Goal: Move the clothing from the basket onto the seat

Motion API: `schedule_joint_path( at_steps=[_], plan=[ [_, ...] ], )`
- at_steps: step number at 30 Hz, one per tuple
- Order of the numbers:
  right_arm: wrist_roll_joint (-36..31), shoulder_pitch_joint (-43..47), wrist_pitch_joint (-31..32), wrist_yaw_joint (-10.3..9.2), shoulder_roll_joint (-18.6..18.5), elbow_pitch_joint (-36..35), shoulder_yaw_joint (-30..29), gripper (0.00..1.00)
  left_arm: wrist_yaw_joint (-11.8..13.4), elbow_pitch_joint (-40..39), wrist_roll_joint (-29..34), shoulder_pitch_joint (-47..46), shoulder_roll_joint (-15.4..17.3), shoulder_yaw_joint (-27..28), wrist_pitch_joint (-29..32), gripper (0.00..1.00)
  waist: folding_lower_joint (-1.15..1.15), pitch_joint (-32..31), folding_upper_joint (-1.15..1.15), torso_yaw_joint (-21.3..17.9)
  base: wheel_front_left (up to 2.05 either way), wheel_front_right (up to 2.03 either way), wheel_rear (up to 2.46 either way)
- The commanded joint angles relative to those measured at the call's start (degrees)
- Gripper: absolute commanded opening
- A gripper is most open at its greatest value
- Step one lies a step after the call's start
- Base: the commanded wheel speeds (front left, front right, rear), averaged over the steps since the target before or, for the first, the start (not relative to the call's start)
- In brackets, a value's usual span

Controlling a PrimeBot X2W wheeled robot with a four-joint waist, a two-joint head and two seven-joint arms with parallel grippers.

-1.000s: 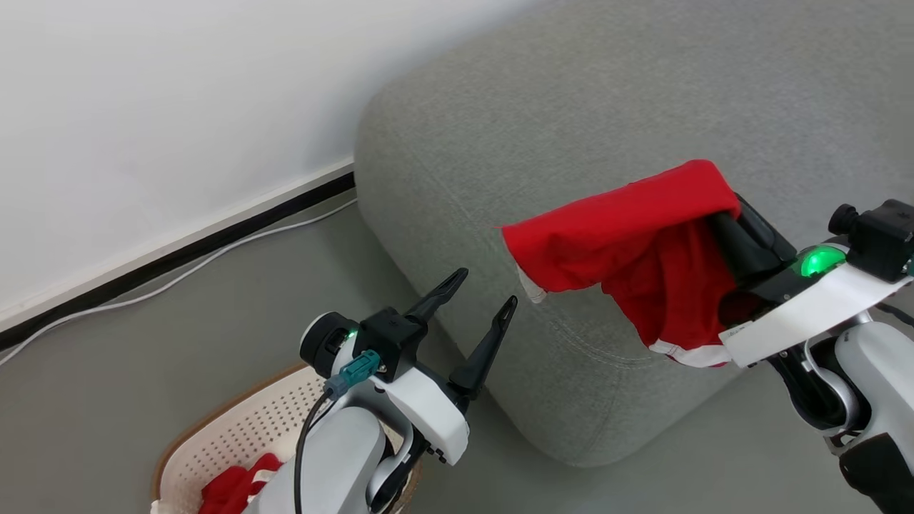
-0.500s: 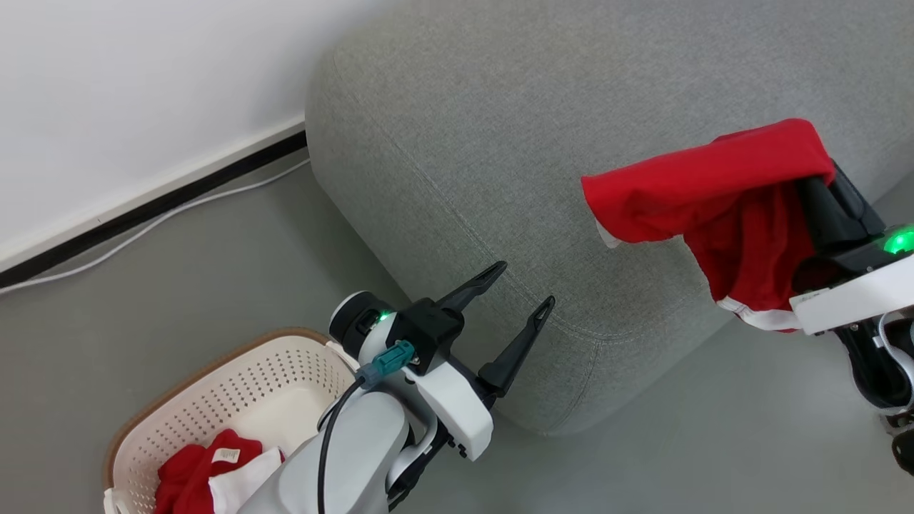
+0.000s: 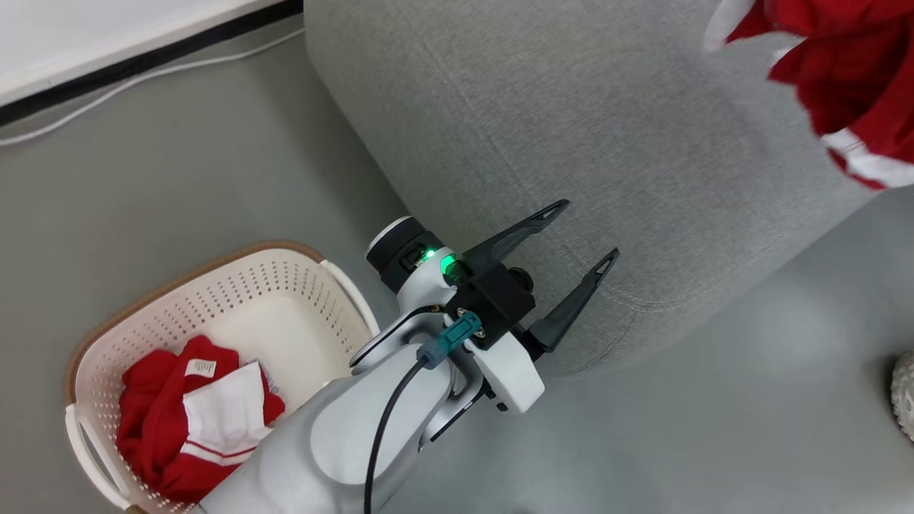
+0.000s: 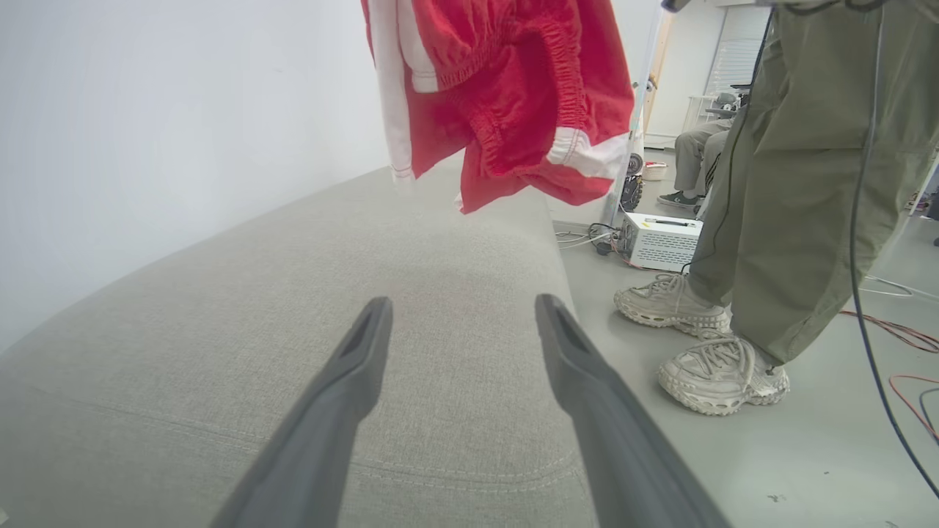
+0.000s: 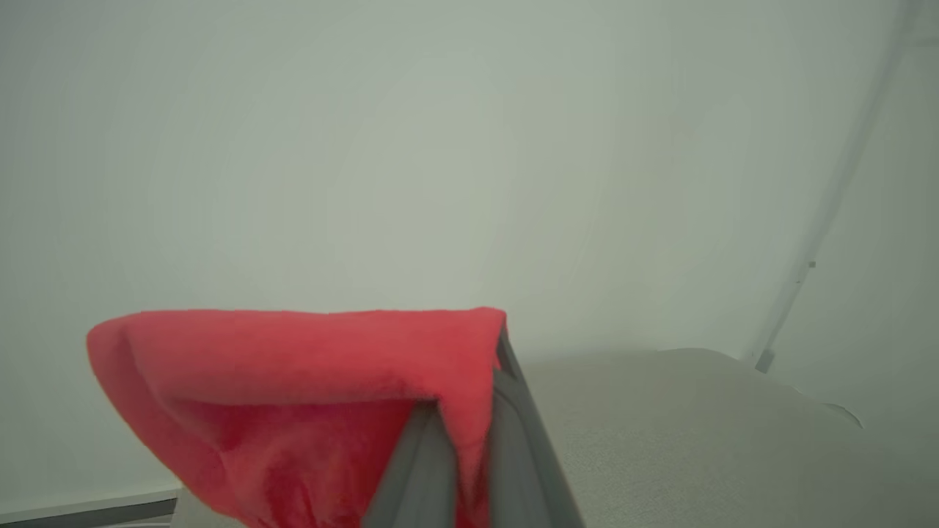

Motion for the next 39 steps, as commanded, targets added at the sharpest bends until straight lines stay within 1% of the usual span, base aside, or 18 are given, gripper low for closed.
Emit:
schedule_joint_path(
  at_steps=[1,6,11,16,17,20,25,27,30,34,37,39],
  plan=[
    [-0.9,-1.4,-0.3,0.18,-3.1,0.6,-1.0,0.0,1.0,-1.9,0.3,-3.0,-0.2,-0.1,-0.3,1.0,0.0,4.4,0.0,3.5,0.0,0.0,0.0],
    [-1.5,-6.6,-0.3,0.18,-5.9,5.0,-4.9,0.0,3.5,-2.6,-0.9,-6.6,-0.2,-4.8,-0.3,1.0,0.0,9.3,0.0,6.4,0.0,0.0,0.0],
    [-0.5,-11.7,-0.3,0.18,-9.4,11.2,-7.3,0.0,6.4,-3.7,-2.3,-10.1,-0.2,-9.5,-0.3,1.0,0.0,14.1,0.0,9.3,0.0,0.0,0.0],
    [0.7,-15.7,-0.3,0.18,-14.5,17.5,-10.4,0.0,9.9,-6.9,-3.5,-12.6,-0.2,-13.8,-0.3,1.0,0.0,17.8,0.0,13.4,0.0,0.0,0.0],
    [0.7,-15.7,-0.3,0.18,-14.5,17.5,-10.4,0.0,9.9,-6.9,-3.5,-12.6,-0.2,-13.8,-0.3,1.0,0.0,17.8,0.0,13.4,0.0,0.0,0.0],
    [0.6,-17.7,-0.3,0.18,-17.6,21.6,-12.3,0.0,11.6,-8.6,-4.1,-13.5,-0.2,-16.2,-0.3,1.0,0.0,19.5,0.0,16.0,0.0,0.0,0.0],
    [0.4,-20.6,-0.3,0.18,-20.9,25.4,-17.3,0.0,14.4,-10.5,-5.1,-13.2,-0.2,-18.2,-0.3,1.0,0.0,22.0,0.0,19.5,0.0,0.0,0.0],
    [-0.2,-21.1,-0.3,0.18,-21.3,26.2,-18.1,0.0,15.2,-10.9,-5.4,-12.6,-0.2,-18.6,-0.3,1.0,0.0,23.0,0.0,20.3,0.0,0.0,0.0],
    [-0.1,-21.2,-0.3,0.18,-20.3,25.9,-17.9,0.0,16.0,-11.1,-5.5,-11.9,-0.2,-18.9,-0.3,1.0,0.0,24.3,0.0,21.0,0.0,0.0,0.0],
    [2.0,-18.6,-0.3,0.18,-17.7,22.4,-14.8,0.0,16.4,-11.8,-5.4,-11.4,-0.2,-18.7,-0.3,1.0,0.0,24.9,0.0,21.4,0.0,0.0,0.0],
    [4.2,-15.5,-0.3,0.18,-17.0,20.0,-12.3,0.0,16.4,-12.1,-5.4,-11.3,-0.2,-18.3,-0.3,1.0,0.0,24.8,0.0,21.6,0.0,0.0,0.0],
    [5.8,-13.2,-0.3,0.18,-16.4,19.7,-10.9,0.0,16.3,-12.1,-5.4,-11.3,-0.2,-18.0,-0.3,1.0,0.0,24.4,0.0,21.7,0.0,0.0,0.0]
  ],
)
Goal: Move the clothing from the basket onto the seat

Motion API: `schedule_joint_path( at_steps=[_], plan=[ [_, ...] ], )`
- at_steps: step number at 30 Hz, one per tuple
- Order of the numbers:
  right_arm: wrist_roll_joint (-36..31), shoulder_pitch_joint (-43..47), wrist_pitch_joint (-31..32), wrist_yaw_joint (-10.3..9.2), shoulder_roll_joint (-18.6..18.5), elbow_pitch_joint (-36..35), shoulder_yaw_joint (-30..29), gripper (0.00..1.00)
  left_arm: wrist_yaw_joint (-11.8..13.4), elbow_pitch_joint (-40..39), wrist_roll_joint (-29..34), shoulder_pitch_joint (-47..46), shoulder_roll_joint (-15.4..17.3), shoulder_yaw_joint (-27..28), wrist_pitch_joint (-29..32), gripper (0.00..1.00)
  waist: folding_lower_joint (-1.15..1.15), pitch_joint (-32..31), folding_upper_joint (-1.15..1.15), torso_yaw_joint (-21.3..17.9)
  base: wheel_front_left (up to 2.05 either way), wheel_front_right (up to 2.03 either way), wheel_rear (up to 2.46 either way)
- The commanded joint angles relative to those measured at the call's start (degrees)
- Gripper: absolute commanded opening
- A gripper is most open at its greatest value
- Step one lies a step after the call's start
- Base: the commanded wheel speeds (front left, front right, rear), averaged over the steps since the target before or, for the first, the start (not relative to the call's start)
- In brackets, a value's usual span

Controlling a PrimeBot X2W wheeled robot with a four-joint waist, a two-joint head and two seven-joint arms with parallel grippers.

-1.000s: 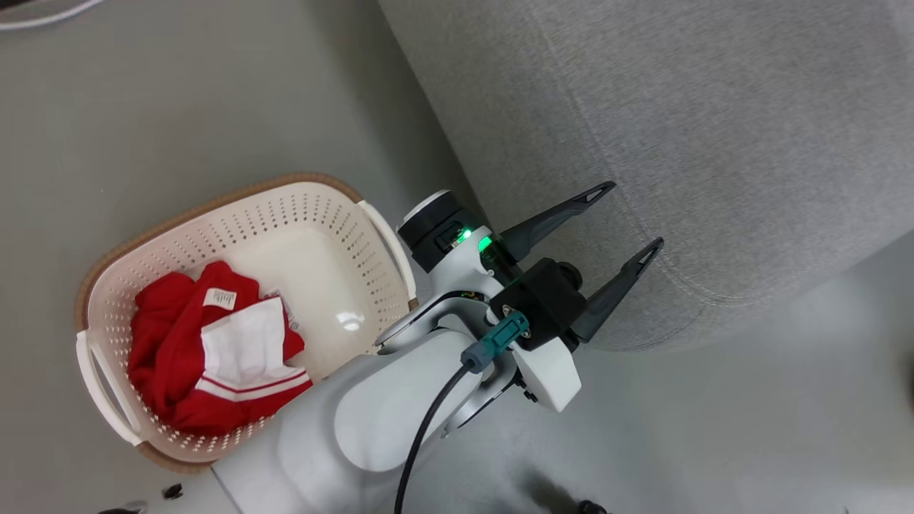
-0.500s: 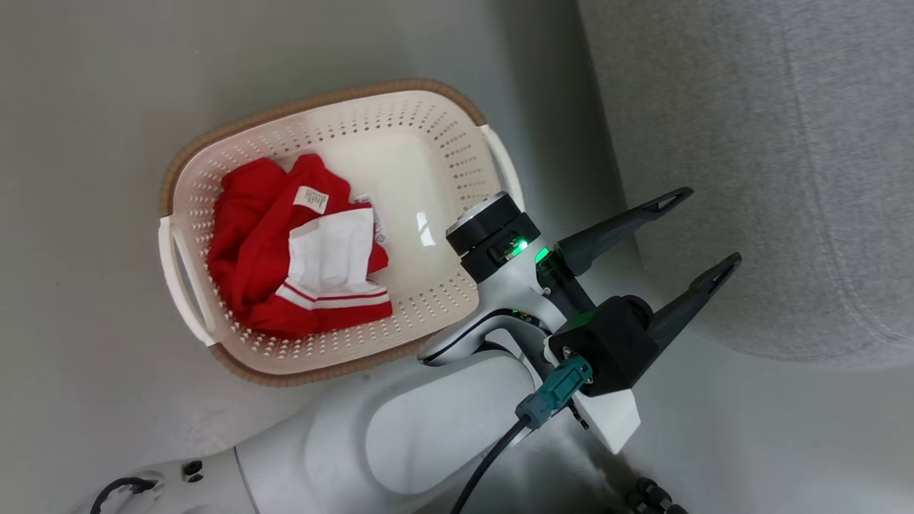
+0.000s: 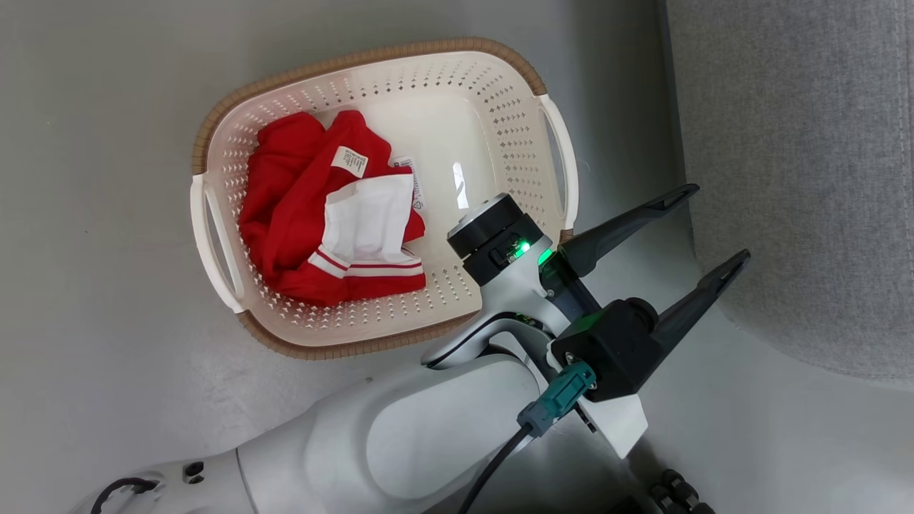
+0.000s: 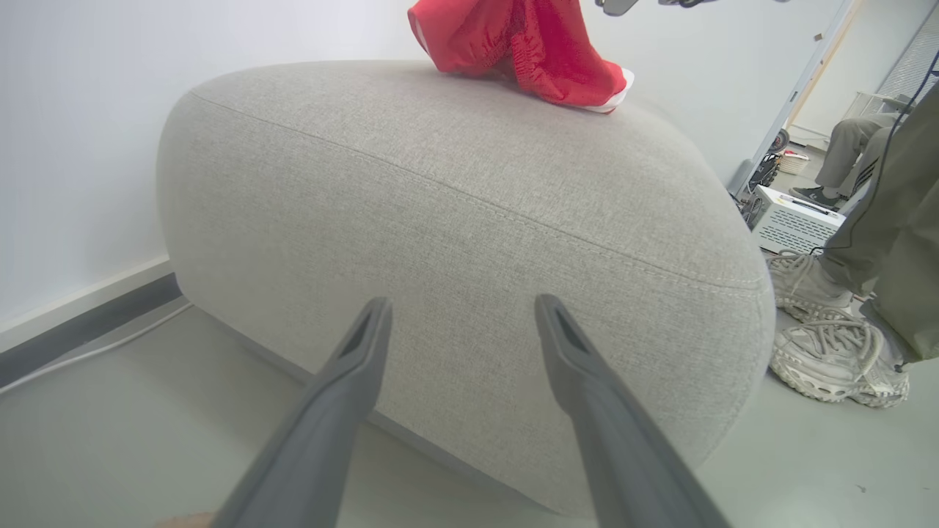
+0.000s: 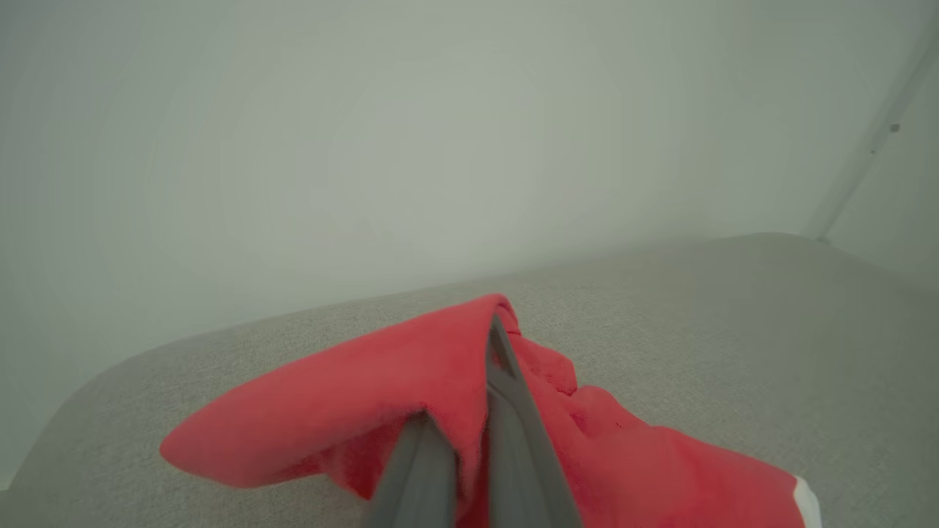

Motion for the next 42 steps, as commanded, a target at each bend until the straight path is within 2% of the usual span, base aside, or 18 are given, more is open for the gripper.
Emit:
schedule_joint_path(
  at_steps=[1,2,3,5,12,25,32,35,42],
  plan=[
    [0.5,3.7,-0.3,0.07,-3.1,-0.9,0.2,0.0,0.3,-1.9,-0.2,1.3,-0.7,1.1,-0.3,1.0,0.0,-0.3,0.0,0.0,0.0,0.0,0.0],
    [0.9,4.8,-0.3,0.07,-2.9,-0.8,0.7,0.04,0.2,-2.0,-0.3,1.4,-0.7,1.2,-0.3,1.0,0.0,-0.7,0.0,0.1,0.0,0.0,0.0],
    [1.3,5.7,-0.3,0.07,-2.6,-0.8,0.8,0.39,0.1,-2.0,-0.4,1.6,-0.7,1.4,-0.3,1.0,0.0,-1.0,0.0,0.1,0.0,0.0,0.0],
    [1.6,7.6,-0.3,0.07,-2.2,-1.2,1.5,1.0,-0.2,-2.2,-0.5,2.0,-0.7,1.9,-0.3,1.0,0.0,-1.9,0.0,0.1,0.0,0.0,0.0],
    [2.4,14.9,-0.3,0.07,0.0,-6.7,1.3,1.0,-0.6,-1.3,-0.6,4.4,-0.7,4.3,-0.3,1.0,0.0,-5.7,0.0,0.0,0.0,0.0,0.0],
    [-0.9,25.8,-0.3,0.07,3.0,-16.4,1.5,1.0,-1.9,-0.2,0.3,11.9,-0.7,11.3,-0.3,1.0,0.0,-15.2,0.0,1.4,0.0,0.0,0.0],
    [-2.5,30.2,-0.3,0.07,4.8,-22.4,2.5,1.0,-3.3,-1.4,2.6,18.5,-0.7,17.7,-0.3,1.0,0.0,-22.2,0.0,3.7,0.0,0.0,0.0],
    [-3.1,32.8,-0.3,0.07,5.7,-25.7,3.1,1.0,-4.3,-2.1,4.2,22.6,-0.7,22.4,-0.3,1.0,0.0,-26.0,0.0,5.5,0.0,0.0,0.0],
    [-4.7,36.4,-0.3,0.07,8.0,-28.3,4.8,1.0,-5.7,-3.3,7.6,30.4,-0.7,31.8,-0.3,1.0,0.0,-31.9,0.0,8.2,0.0,0.0,0.0]
  ],
)
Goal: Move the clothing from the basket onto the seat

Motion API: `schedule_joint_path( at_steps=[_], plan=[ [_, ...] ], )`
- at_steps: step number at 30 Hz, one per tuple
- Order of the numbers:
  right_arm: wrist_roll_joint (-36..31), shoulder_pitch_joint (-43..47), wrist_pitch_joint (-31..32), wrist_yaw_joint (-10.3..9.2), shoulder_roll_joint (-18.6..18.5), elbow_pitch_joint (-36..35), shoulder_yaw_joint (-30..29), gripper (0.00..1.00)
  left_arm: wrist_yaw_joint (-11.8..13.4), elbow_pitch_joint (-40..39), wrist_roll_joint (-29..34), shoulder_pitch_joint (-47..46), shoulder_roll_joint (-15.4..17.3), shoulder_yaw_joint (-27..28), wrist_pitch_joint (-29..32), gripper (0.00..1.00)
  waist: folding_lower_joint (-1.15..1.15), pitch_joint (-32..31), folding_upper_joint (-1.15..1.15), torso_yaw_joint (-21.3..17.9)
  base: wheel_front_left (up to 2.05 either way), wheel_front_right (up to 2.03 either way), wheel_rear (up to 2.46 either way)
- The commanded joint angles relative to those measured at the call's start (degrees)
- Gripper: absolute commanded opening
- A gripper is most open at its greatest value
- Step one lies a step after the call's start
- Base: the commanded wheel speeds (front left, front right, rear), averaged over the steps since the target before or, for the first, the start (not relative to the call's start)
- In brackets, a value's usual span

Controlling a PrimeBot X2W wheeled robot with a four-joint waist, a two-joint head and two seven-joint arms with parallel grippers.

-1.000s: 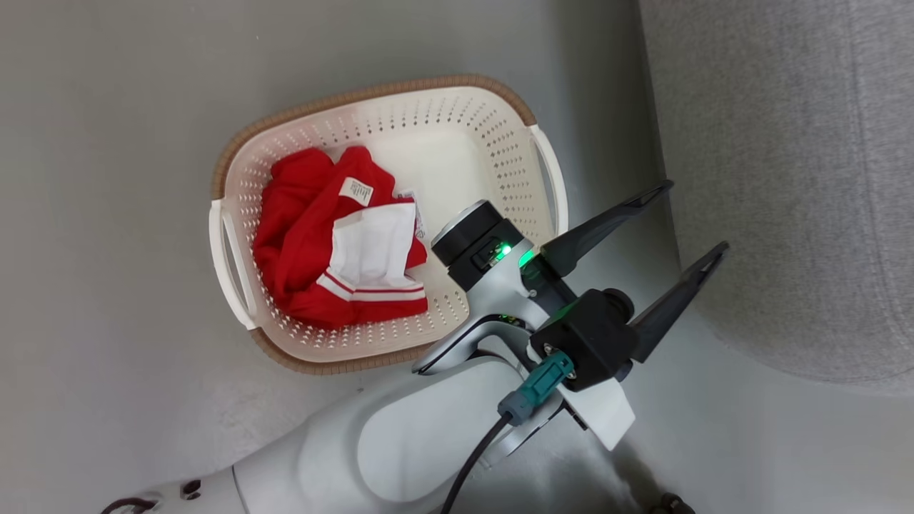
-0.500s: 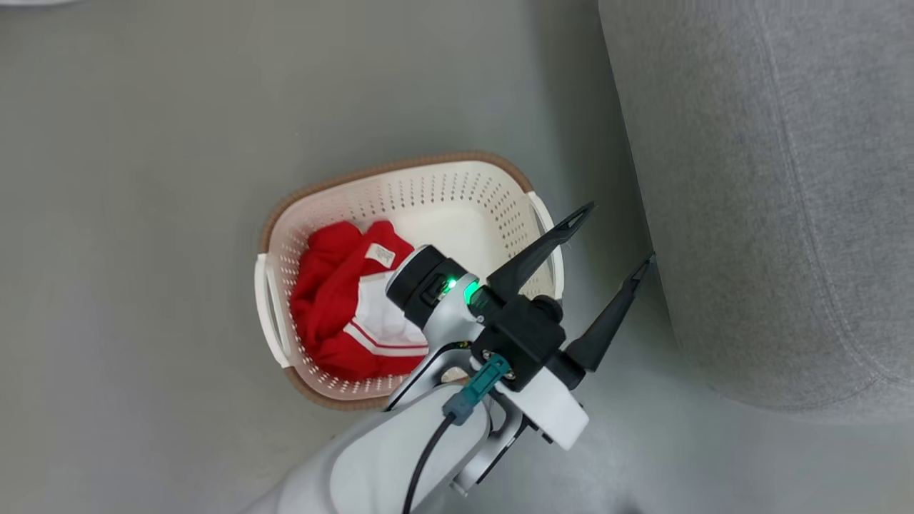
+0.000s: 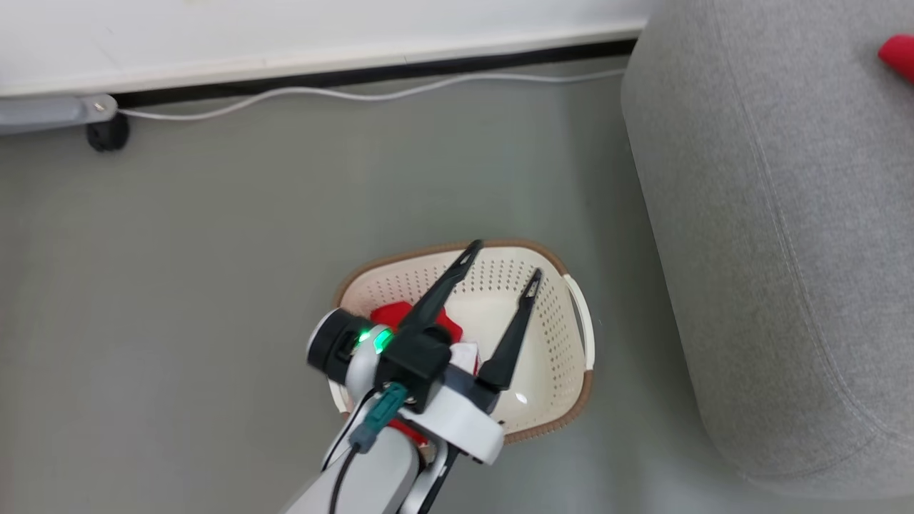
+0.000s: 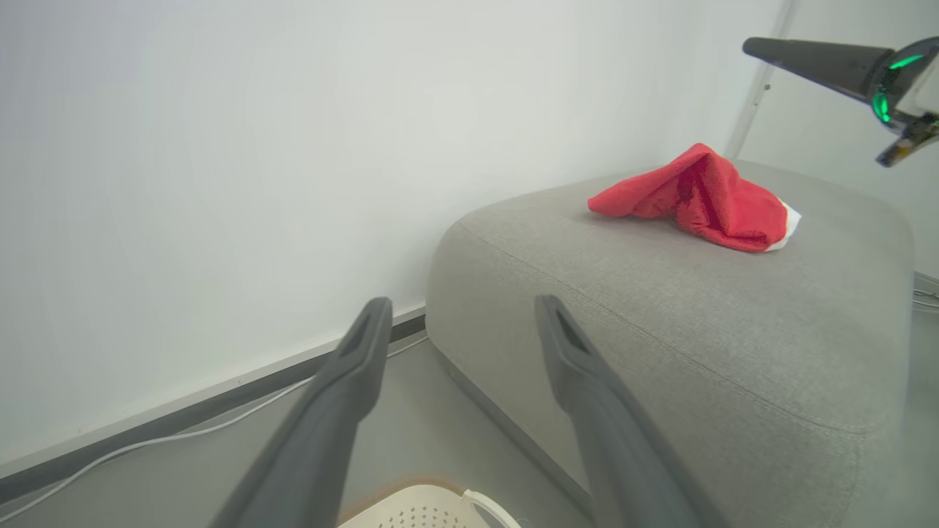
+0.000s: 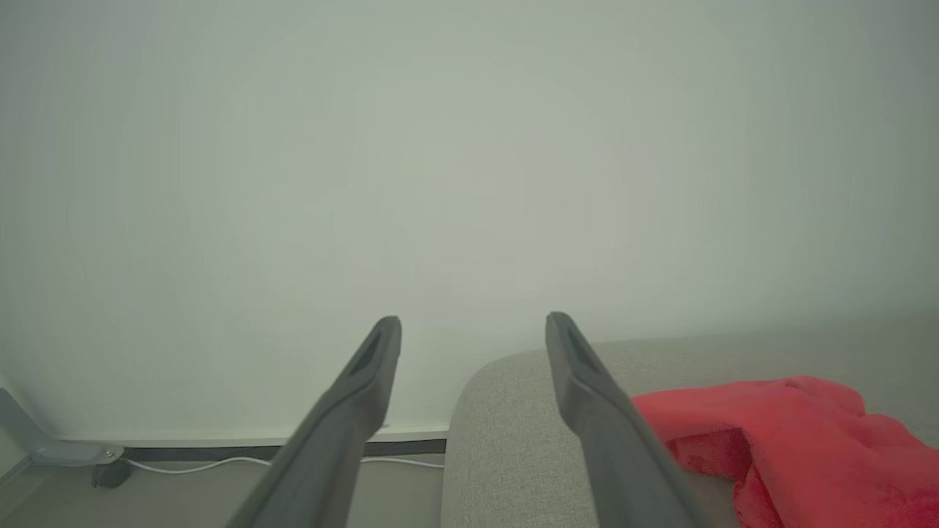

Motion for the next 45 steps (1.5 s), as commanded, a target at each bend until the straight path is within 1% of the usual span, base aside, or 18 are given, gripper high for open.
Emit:
schedule_joint_path(
  at_steps=[1,5,9,16,22,23,27,32,36,45],
  plan=[
    [-0.8,2.4,-0.3,0.07,-1.3,-1.6,0.9,1.0,-0.9,-2.0,0.7,1.9,0.0,3.5,-0.3,1.0,0.0,-3.1,0.0,2.0,0.0,0.0,0.0],
    [-1.6,3.9,-0.3,0.07,-0.2,-2.1,2.3,1.0,-2.5,-3.0,1.7,5.9,0.0,9.2,-0.3,1.0,0.0,-5.5,0.0,3.1,0.0,0.0,0.0],
    [-2.3,5.9,-0.3,0.07,1.3,-2.9,3.9,1.0,-3.4,-3.3,2.6,9.4,0.0,14.6,-0.3,1.0,0.0,-7.8,0.0,4.0,0.0,0.0,0.0],
    [-3.6,10.5,-0.3,0.07,6.4,-2.8,3.6,1.0,-4.2,-4.0,4.1,14.6,0.0,22.5,-0.3,1.0,0.0,-11.7,0.0,5.2,0.0,0.0,0.0],
    [-7.6,14.3,-0.3,0.07,10.5,-2.5,3.2,1.0,-4.9,-3.3,5.4,18.2,0.0,28.2,-0.3,1.0,0.0,-14.6,0.0,5.5,0.0,0.0,0.0],
    [-7.6,14.3,-0.3,0.07,10.5,-2.5,3.2,1.0,-4.9,-3.3,5.4,18.2,0.0,28.2,-0.3,1.0,0.0,-14.6,0.0,5.5,0.0,0.0,0.0],
    [-9.8,16.4,-0.3,0.07,13.0,-1.8,3.6,1.0,-6.1,-2.6,5.7,20.3,0.0,31.4,-0.3,1.0,0.0,-16.3,0.0,5.0,0.0,0.0,0.0],
    [-12.3,18.6,-0.3,0.07,15.4,-1.1,3.7,1.0,-6.6,-1.9,6.1,22.4,0.0,33.9,-0.3,1.0,0.0,-17.7,0.0,4.1,0.0,0.0,0.0],
    [-14.2,20.3,-0.3,0.07,16.4,-0.6,4.9,1.0,-5.7,-1.8,6.6,24.3,0.0,35.3,-0.3,1.0,0.0,-18.6,0.0,3.2,0.0,0.0,0.0],
    [-16.3,22.6,-0.3,0.07,17.7,-0.3,6.5,1.0,-4.9,-1.1,5.4,27.4,0.0,35.5,-0.3,1.0,0.0,-19.5,0.0,2.4,0.0,0.0,0.0]
  ],
)
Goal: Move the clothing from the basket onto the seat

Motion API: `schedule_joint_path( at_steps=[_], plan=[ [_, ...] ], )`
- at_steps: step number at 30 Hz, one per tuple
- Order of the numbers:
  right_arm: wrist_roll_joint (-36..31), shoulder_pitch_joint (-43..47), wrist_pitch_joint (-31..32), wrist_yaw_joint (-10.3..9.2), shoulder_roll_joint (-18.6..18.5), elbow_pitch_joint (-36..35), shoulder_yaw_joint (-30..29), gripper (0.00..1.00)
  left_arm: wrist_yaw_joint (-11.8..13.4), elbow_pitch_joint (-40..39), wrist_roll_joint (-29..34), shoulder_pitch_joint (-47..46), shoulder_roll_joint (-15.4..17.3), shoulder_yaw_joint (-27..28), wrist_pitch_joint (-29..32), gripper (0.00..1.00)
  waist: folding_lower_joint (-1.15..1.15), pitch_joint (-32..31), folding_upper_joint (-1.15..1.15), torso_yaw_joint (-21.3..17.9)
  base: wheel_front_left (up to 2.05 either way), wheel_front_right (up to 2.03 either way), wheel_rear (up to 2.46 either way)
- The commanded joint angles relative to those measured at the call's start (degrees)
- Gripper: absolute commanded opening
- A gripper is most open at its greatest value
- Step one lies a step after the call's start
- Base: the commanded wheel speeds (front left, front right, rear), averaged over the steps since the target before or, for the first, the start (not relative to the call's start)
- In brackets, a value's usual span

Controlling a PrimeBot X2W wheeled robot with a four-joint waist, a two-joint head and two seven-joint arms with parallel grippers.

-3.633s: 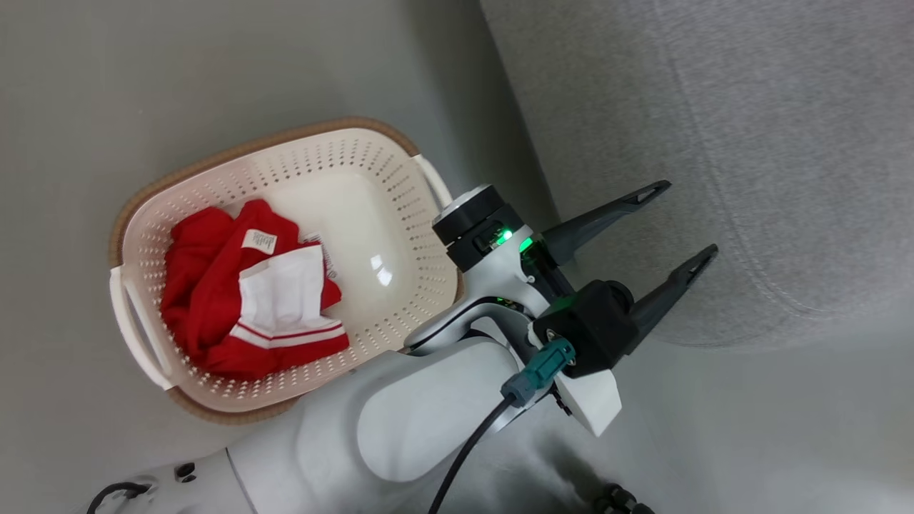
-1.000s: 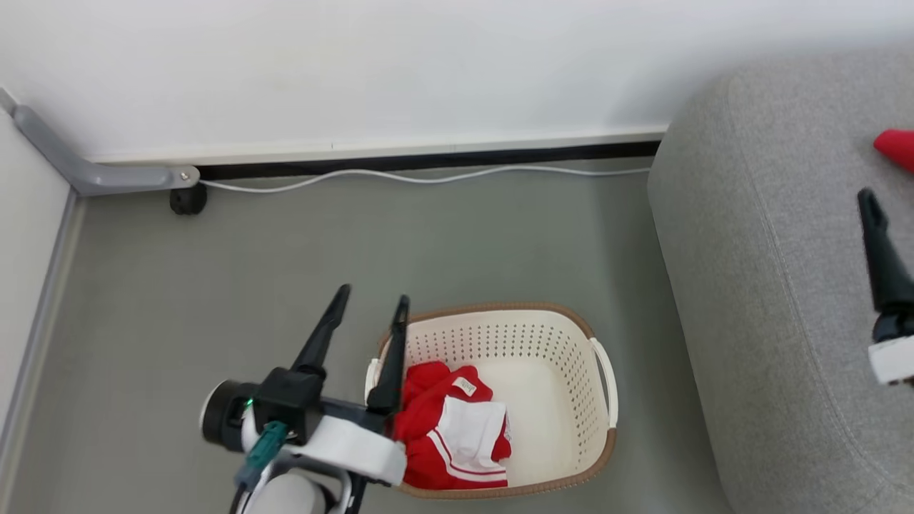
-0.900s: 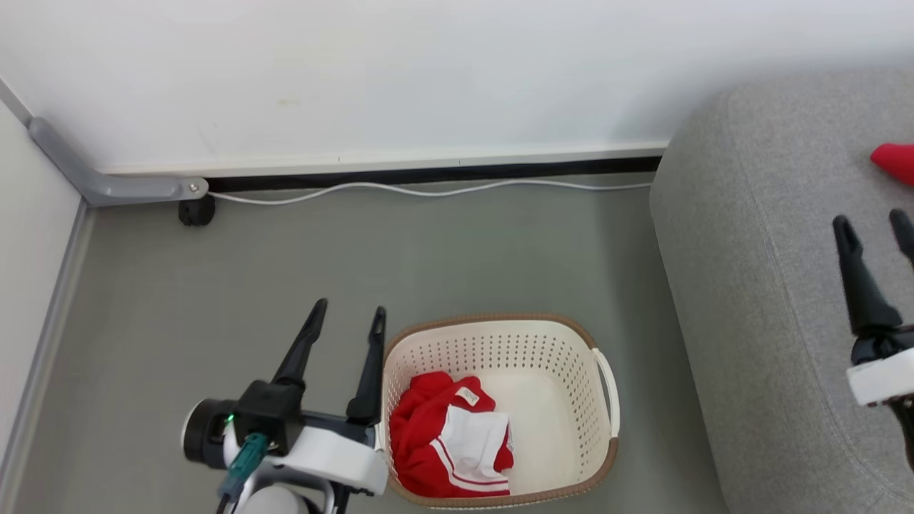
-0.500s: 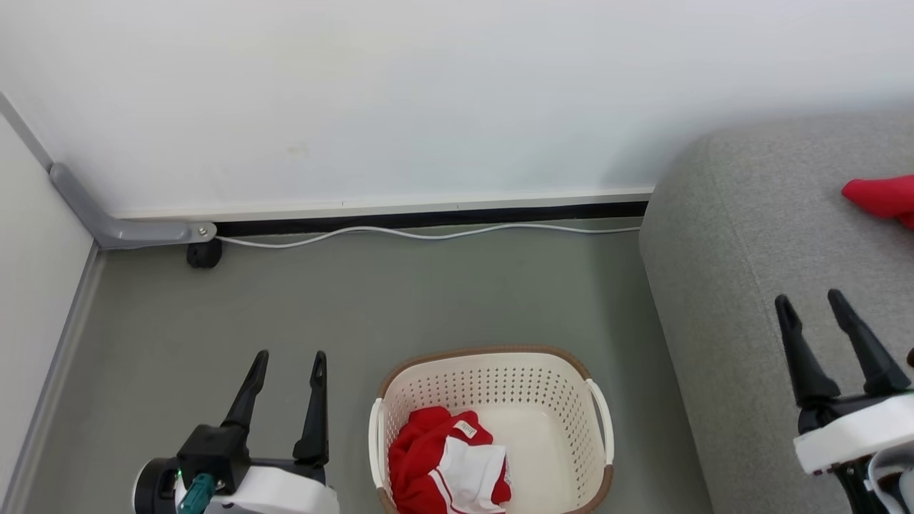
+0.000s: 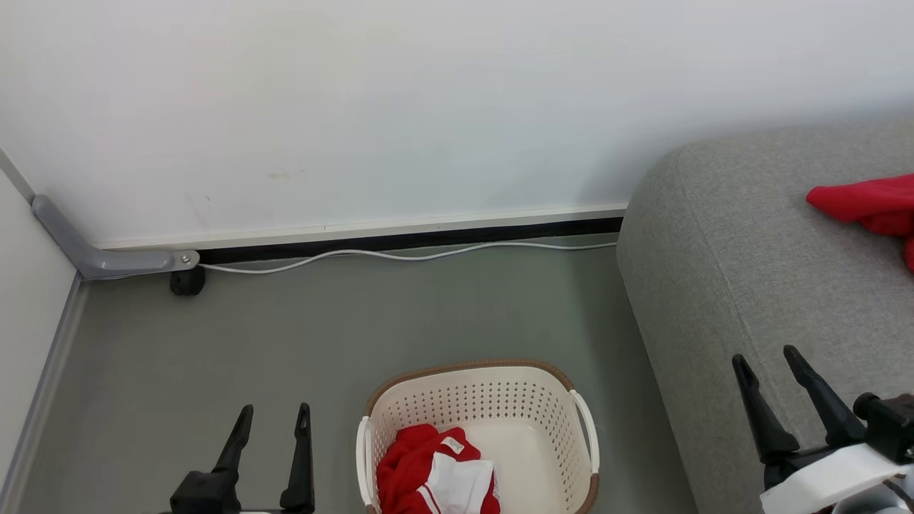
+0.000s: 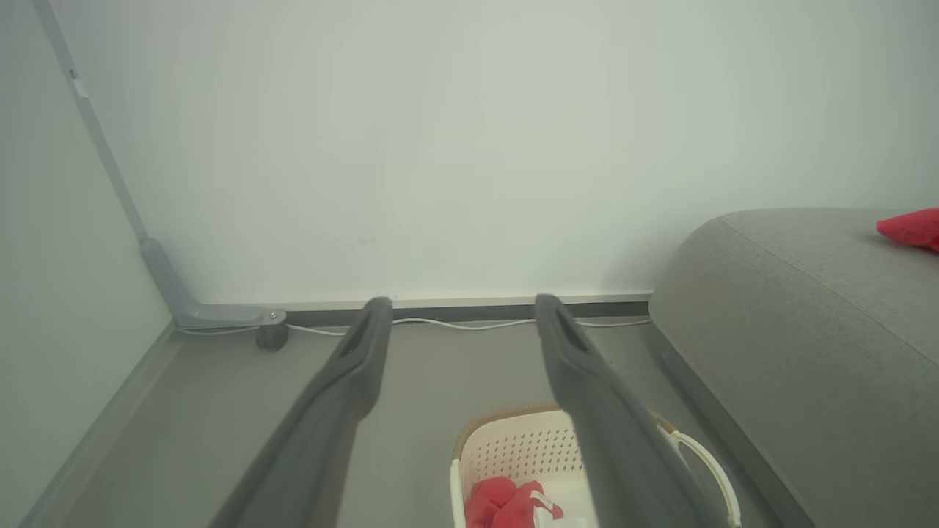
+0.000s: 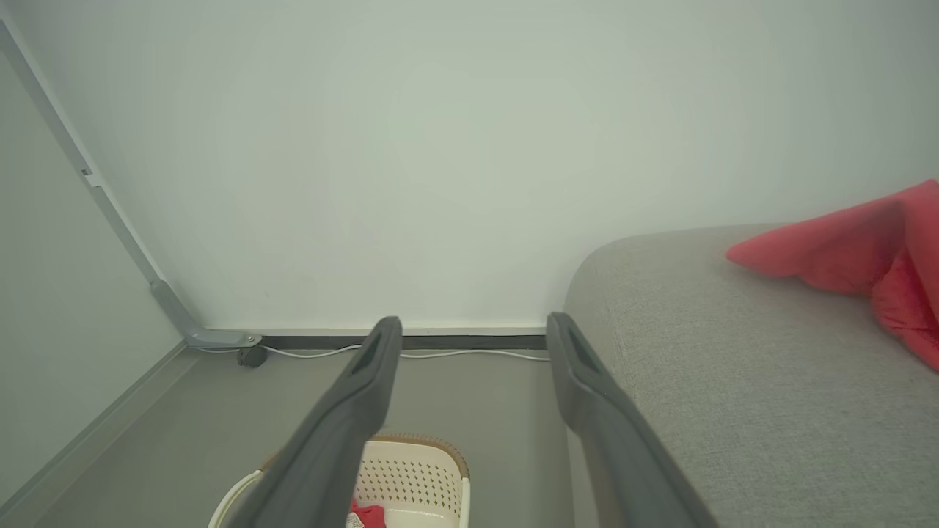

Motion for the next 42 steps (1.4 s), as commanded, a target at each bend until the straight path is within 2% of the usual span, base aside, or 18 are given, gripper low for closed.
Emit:
schedule_joint_path(
  at_steps=[1,15,23,31,38,42],
  plan=[
    [-0.5,-0.1,-0.3,0.07,-1.0,-0.9,1.1,1.0,0.5,-1.0,-0.4,-0.7,0.2,2.2,-0.3,1.0,0.0,0.0,0.0,0.0,0.0,0.0,0.0],
    [-0.8,-0.4,-0.3,0.07,-1.5,-2.0,1.4,1.0,2.2,-0.4,-1.6,-0.1,0.2,0.8,-0.3,1.0,0.0,1.6,0.0,0.2,0.0,0.0,0.0],
    [0.2,-1.3,-0.3,0.07,-3.4,-4.8,1.2,1.0,4.7,-0.3,-3.1,-1.4,0.2,-3.3,-0.3,1.0,0.0,5.6,0.0,-0.1,0.0,0.0,0.0],
    [2.4,-3.2,-0.3,0.07,-7.9,-9.4,2.0,1.0,9.0,1.2,-6.2,-5.8,0.2,-11.1,-0.3,1.0,0.0,13.3,0.0,-0.4,0.0,0.0,0.0],
    [5.1,-5.8,-0.3,0.07,-13.2,-14.9,1.8,1.0,14.5,3.2,-10.5,-13.4,0.2,-21.2,-0.3,1.0,0.0,23.5,0.0,-0.9,0.0,0.0,0.0],
    [6.3,-7.3,-0.3,0.07,-15.1,-17.2,1.0,1.0,16.5,4.9,-13.0,-18.2,0.2,-26.3,-0.3,1.0,0.0,28.4,0.0,-1.2,0.0,0.0,0.0]
  ],
)
